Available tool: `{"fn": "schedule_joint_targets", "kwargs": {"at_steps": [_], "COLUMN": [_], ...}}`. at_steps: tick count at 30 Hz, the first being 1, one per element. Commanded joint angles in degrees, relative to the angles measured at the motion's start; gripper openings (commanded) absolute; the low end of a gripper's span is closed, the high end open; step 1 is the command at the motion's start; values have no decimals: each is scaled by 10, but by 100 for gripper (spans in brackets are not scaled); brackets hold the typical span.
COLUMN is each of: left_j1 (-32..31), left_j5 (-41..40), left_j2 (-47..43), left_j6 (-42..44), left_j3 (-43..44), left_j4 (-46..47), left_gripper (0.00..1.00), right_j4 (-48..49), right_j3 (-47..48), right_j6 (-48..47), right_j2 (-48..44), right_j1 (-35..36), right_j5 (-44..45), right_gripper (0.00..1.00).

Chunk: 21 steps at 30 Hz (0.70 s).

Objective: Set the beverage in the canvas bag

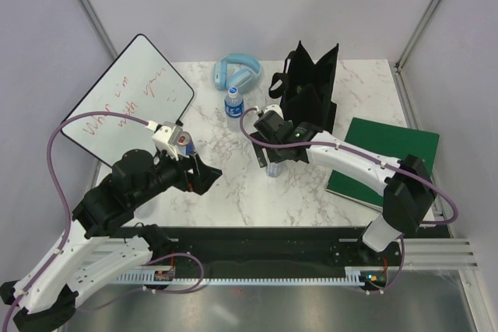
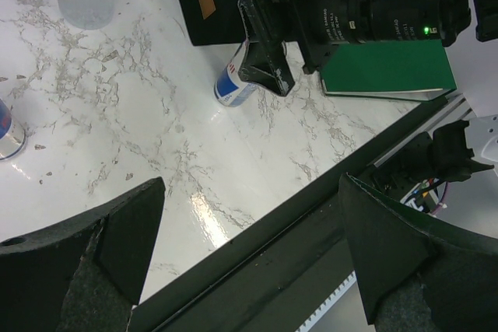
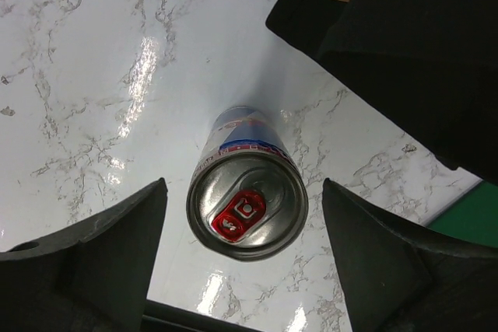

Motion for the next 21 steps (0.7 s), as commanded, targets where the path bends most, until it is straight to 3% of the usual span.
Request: {"fn": "schedule_joint_targets", "kwargs": {"at_steps": [1, 4, 7, 11, 13, 14, 17, 21], "left_j1": [1, 1, 1, 1, 1, 2, 1, 1], "left_j5": [-8, -6, -5, -6, -6, -5, -6, -5], "left_j2": [-3, -3, -4, -6, -7, -8, -10, -11], "left_j6": [12, 12, 13, 13, 13, 13, 11, 7], "left_j3": [2, 3, 4, 9, 9, 9, 9, 9], "left_j4": [3, 3, 3, 2, 1, 0, 0, 0], "left_gripper": [100, 100, 100, 100, 100, 100, 100, 100], "right_j4": [24, 32, 24, 8, -15, -23, -73, -153], "right_j3": [-7, -8, -3, 12, 35, 46, 100, 241], "right_j6": [-5, -8, -6, -9, -18, -22, -34, -55], "right_j2": [12, 12, 11, -5, -13, -25, -49, -45], "right_j1": [3, 3, 3, 2, 2, 2, 3, 3], "right_j5": [10, 4, 6, 10, 13, 10, 8, 16], "right_gripper": [87, 85, 75, 40, 30, 19, 0, 0]}}
